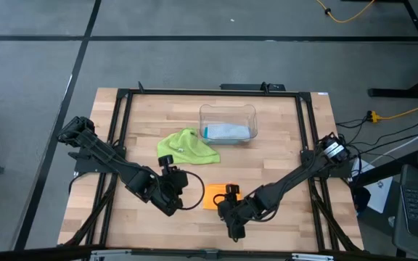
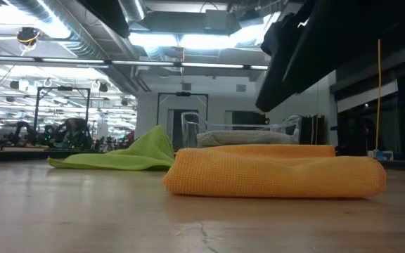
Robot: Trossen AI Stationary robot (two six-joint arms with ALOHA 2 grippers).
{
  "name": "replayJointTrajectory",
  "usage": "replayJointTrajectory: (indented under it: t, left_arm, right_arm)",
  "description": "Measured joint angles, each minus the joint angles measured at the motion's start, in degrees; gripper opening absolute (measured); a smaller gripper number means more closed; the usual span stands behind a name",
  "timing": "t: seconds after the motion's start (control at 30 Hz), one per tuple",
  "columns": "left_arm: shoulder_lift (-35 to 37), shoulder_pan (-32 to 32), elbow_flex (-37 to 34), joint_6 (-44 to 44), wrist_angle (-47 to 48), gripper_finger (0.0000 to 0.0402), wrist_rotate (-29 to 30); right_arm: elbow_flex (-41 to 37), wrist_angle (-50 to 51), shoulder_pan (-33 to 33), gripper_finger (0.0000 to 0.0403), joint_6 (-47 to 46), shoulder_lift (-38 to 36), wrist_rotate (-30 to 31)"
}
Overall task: Fold microfiber towels
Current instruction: Put the yellow towel into the transparent bin
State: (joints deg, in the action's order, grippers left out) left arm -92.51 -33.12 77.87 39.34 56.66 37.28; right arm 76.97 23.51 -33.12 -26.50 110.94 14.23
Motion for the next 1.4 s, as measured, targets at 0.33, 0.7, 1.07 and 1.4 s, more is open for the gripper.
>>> replayJointTrajectory:
  t: [0.33, 0.7, 1.07, 1.4]
  left_arm:
    - [0.00, 0.76, 0.00, -0.93, -0.26, 0.0141, 0.00]
    - [0.00, 1.75, 0.00, -0.95, -0.35, 0.0141, 0.09]
    - [0.00, 1.73, 0.00, -0.95, -0.39, 0.0141, 0.11]
    - [0.00, 1.73, 0.00, -0.95, -0.39, 0.0141, 0.11]
  right_arm:
    - [0.02, 1.16, 0.07, 0.0253, 5.79, 3.86, 3.24]
    - [0.32, 1.22, 0.41, 0.0253, 4.78, 9.19, 6.20]
    - [0.59, 6.25, 4.85, 0.0243, -7.05, 10.39, 3.29]
    - [0.37, 6.82, 6.60, 0.0100, -7.33, 10.50, 6.05]
